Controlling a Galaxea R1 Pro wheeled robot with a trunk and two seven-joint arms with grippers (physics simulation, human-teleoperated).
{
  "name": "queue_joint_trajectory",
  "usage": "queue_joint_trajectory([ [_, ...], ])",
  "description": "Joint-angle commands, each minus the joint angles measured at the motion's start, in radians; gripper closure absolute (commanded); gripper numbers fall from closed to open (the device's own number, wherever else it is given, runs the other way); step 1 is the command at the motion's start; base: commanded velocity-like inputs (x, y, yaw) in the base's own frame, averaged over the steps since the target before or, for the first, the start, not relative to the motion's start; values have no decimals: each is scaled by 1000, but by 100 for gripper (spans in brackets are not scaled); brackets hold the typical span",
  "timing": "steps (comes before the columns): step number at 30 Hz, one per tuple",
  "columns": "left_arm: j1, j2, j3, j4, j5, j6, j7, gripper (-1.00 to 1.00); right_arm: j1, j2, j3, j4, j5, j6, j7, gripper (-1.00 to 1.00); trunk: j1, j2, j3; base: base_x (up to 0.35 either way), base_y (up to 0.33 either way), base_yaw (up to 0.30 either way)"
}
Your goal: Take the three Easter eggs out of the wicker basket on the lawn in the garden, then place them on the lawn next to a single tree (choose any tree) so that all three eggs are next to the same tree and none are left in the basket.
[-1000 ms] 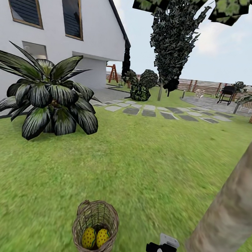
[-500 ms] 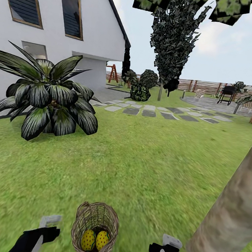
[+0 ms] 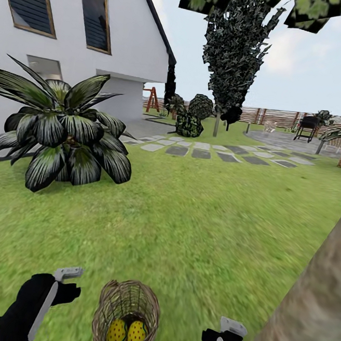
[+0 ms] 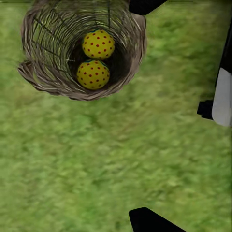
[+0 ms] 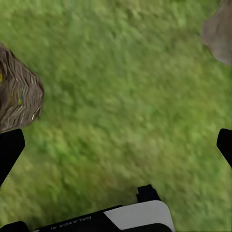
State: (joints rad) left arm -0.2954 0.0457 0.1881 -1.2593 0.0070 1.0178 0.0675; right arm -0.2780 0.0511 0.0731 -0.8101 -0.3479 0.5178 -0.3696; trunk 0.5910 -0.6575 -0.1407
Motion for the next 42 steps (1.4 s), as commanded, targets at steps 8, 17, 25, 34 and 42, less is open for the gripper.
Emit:
queue_joint_trajectory([
  [8, -29, -20, -60, 153, 6, 0, 3, -100, -1, 1, 5, -3, -11, 6, -10, -100, 1, -1, 3, 257, 0, -181],
  [17, -26, -23, -67, 239, 9, -94, 2, -100, 0, 2, 6, -3, -11, 10, -10, -100, 1, -1, 7, 63, 0, -119],
  [25, -29, -36, -67, 305, 7, -152, -1, -100, -1, 2, 5, -3, -11, 10, -9, -100, 1, -1, 7, -2, 6, -152],
  [34, -27, -77, -70, 356, 5, -215, -6, -100, -1, 4, 8, -3, -11, 12, -9, -100, 1, -1, 7, -95, 63, -132],
  [42, -28, -79, -69, 408, 5, -244, -5, -100, 0, 6, 9, -3, -11, 13, -8, -100, 1, -1, 14, -72, 49, -10],
])
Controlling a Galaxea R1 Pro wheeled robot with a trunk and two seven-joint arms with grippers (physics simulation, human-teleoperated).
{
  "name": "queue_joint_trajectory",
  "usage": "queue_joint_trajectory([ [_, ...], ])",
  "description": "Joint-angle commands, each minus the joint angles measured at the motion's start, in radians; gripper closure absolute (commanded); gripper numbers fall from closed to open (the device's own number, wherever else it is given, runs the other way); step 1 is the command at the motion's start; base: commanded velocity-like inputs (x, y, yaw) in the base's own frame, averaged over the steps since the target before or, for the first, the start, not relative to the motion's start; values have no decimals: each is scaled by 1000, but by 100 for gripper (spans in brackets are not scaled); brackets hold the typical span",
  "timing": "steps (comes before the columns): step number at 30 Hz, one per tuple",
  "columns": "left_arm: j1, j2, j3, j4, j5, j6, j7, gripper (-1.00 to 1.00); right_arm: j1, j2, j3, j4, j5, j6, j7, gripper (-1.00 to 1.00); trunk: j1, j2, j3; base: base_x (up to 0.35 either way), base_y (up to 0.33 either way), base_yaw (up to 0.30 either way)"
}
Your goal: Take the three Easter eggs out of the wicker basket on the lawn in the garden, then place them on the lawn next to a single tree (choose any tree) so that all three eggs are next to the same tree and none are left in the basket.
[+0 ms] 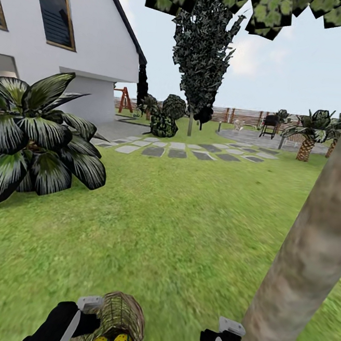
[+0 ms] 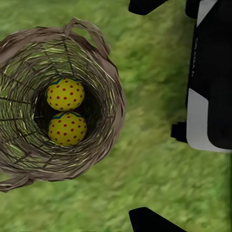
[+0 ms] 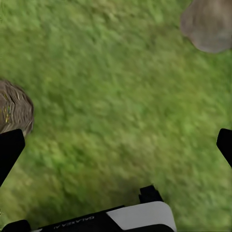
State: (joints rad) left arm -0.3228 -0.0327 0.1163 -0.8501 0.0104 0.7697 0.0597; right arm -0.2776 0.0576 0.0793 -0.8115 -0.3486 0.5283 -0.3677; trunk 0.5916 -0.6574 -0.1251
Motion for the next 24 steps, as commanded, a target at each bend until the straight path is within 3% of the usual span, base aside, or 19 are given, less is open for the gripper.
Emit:
queue_joint_trajectory([
  [1, -1, -1, 3, 1, 2, 4, 3, -100, -1, -1, 3, -2, -10, 2, -10, -100, 0, -2, 0, -86, 69, -2],
  [24, -1, -2, 2, 11, 1, 1, 3, -100, -1, -3, 4, -1, -10, 0, -10, -100, 0, -2, 35, -30, 9, -4],
])
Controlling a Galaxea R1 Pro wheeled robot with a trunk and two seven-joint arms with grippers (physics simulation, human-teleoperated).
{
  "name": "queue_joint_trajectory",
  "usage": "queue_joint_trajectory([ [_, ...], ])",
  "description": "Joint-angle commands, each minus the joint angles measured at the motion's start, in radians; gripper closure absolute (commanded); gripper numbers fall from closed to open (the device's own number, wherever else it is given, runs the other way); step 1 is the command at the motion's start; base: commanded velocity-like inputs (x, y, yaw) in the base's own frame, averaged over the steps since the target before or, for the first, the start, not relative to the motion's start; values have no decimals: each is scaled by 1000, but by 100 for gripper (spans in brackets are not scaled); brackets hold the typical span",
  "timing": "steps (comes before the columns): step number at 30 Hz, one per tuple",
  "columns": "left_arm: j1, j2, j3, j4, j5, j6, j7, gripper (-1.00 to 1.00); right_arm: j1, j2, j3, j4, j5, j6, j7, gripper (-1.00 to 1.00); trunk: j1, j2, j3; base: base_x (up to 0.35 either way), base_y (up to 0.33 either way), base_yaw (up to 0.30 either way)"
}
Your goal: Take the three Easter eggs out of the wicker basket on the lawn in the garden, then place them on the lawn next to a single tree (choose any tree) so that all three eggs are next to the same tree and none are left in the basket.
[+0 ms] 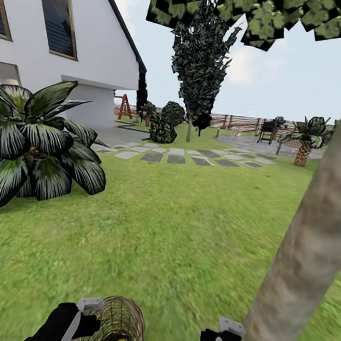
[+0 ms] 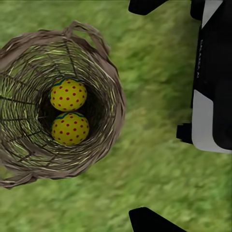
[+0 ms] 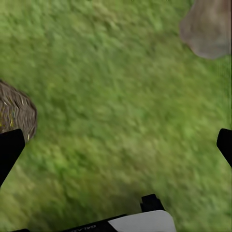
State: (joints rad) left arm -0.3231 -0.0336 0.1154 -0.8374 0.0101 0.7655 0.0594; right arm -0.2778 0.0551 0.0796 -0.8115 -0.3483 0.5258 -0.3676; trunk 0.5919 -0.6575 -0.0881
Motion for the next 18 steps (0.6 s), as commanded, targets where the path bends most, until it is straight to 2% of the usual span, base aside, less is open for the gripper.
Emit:
queue_joint_trajectory([
  [1, -1, -1, 3, -2, 1, 5, 3, -100, -1, -1, 3, -1, -11, 2, -10, -100, 0, -1, 0, -217, 0, -41],
  [8, -1, -1, 3, -2, 1, 5, 3, -100, 0, -1, 3, -1, -11, 2, -10, -100, 0, -1, 11, -241, 0, -55],
  [18, -1, -1, 3, -2, 1, 5, 2, -100, 0, -1, 2, -1, -11, 2, -10, -100, 0, -1, 27, -29, 16, -63],
])
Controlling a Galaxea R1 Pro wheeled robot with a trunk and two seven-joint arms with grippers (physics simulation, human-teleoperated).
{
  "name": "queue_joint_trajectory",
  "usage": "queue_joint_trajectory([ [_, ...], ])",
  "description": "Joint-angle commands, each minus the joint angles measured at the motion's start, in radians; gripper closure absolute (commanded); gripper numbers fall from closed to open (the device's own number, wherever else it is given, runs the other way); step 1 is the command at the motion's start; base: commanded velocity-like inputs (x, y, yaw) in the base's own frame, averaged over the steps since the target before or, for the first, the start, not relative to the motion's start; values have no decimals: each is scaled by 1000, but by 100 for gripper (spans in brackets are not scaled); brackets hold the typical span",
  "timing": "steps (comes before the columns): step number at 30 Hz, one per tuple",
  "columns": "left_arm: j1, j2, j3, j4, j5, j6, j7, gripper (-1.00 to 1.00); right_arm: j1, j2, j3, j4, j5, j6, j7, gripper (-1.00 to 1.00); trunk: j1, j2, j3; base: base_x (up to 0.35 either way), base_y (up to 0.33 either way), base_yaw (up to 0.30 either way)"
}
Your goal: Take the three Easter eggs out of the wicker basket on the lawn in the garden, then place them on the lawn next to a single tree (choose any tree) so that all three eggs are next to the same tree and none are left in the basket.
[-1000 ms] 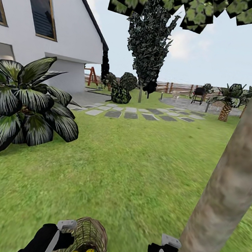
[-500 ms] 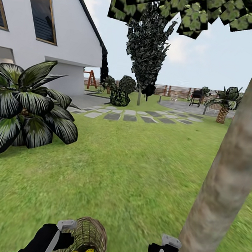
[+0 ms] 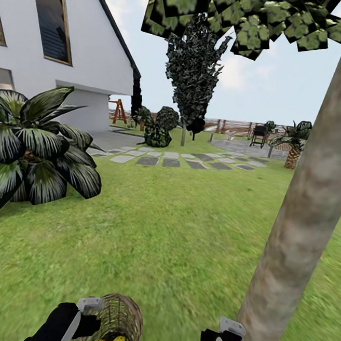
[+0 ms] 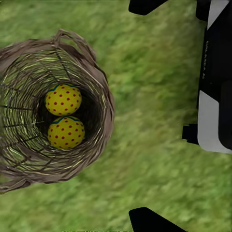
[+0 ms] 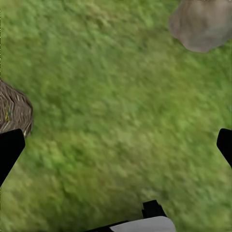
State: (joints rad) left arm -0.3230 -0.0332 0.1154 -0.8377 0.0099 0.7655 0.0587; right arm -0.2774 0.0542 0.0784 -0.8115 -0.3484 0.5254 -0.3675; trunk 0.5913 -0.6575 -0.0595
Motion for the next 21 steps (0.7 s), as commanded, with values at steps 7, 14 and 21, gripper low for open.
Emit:
queue_joint_trajectory([
  [7, -1, -1, 3, -1, 1, 5, 3, -100, -1, -2, 3, -1, -11, 2, -10, -100, 1, -2, 9, 110, 193, -73],
  [14, -1, -1, 1, -1, 0, 5, 3, -100, -1, -2, 3, 0, -11, 2, -10, -100, 1, -2, 20, 10, 135, -94],
  [21, -1, -1, 0, -1, -1, 5, 3, -100, 0, -2, 3, 0, -11, 2, -10, -100, 1, -2, 31, 1, 57, -103],
])
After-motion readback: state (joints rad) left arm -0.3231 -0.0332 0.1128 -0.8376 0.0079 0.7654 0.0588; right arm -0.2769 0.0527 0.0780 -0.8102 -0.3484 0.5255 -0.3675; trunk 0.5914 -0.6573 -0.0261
